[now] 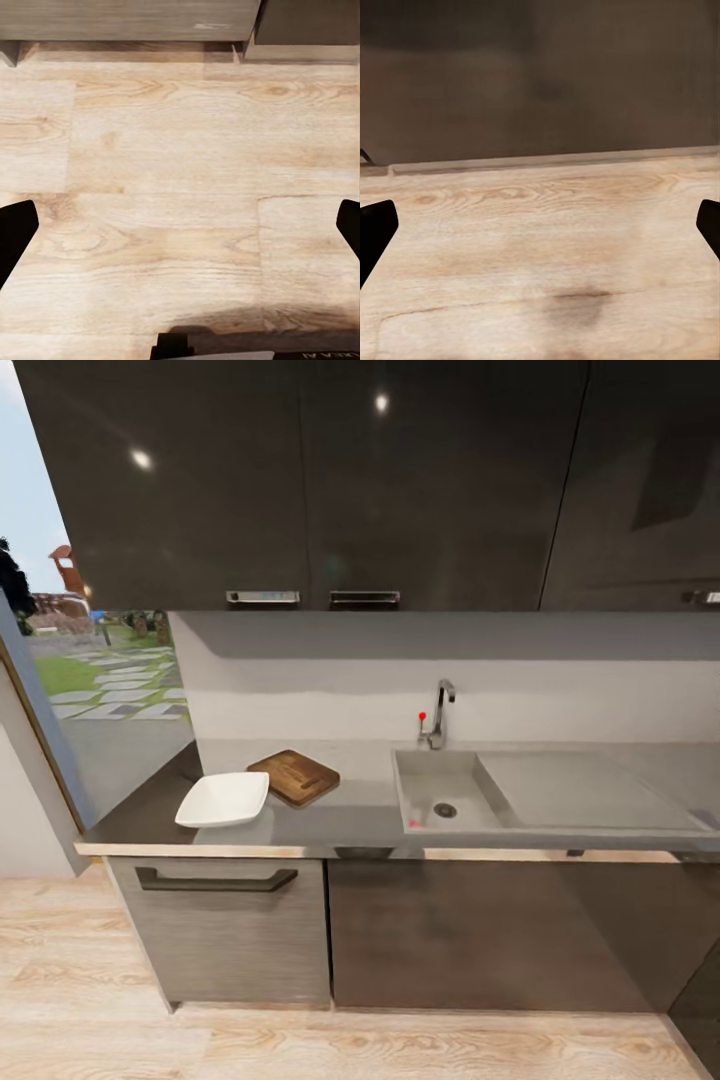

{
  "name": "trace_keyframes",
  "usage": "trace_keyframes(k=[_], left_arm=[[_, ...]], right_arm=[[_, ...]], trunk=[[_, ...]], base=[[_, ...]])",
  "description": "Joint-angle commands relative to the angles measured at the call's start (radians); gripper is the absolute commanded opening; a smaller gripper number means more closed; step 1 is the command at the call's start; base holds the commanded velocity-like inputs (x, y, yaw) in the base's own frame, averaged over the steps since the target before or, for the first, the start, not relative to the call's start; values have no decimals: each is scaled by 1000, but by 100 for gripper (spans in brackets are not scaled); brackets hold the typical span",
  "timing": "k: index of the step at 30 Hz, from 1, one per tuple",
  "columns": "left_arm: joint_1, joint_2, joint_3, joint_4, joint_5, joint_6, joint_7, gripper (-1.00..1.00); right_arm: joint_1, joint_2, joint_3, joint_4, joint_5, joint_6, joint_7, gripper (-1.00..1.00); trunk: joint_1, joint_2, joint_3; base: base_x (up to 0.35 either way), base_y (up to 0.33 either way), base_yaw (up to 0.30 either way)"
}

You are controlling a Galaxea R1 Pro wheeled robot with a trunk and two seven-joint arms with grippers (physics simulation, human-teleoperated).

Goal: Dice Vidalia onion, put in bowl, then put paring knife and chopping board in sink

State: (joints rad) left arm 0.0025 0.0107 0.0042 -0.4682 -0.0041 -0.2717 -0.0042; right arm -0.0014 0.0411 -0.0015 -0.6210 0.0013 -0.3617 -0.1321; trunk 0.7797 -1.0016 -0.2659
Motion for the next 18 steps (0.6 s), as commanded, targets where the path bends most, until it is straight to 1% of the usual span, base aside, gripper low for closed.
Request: trace_keyframes(k=[1, 18], left_arm=[[0, 0, 0, -1, 0, -1, 0, 100], [0, 0, 0, 0, 0, -1, 0, 100]], right_arm=[[0, 0, 0, 0, 0, -2, -3, 100], [0, 0, 0, 0, 0, -2, -3, 100]], trunk=[[-4, 7, 2], [-69, 126, 56]], base=[[0, 0, -2], [0, 0, 0]])
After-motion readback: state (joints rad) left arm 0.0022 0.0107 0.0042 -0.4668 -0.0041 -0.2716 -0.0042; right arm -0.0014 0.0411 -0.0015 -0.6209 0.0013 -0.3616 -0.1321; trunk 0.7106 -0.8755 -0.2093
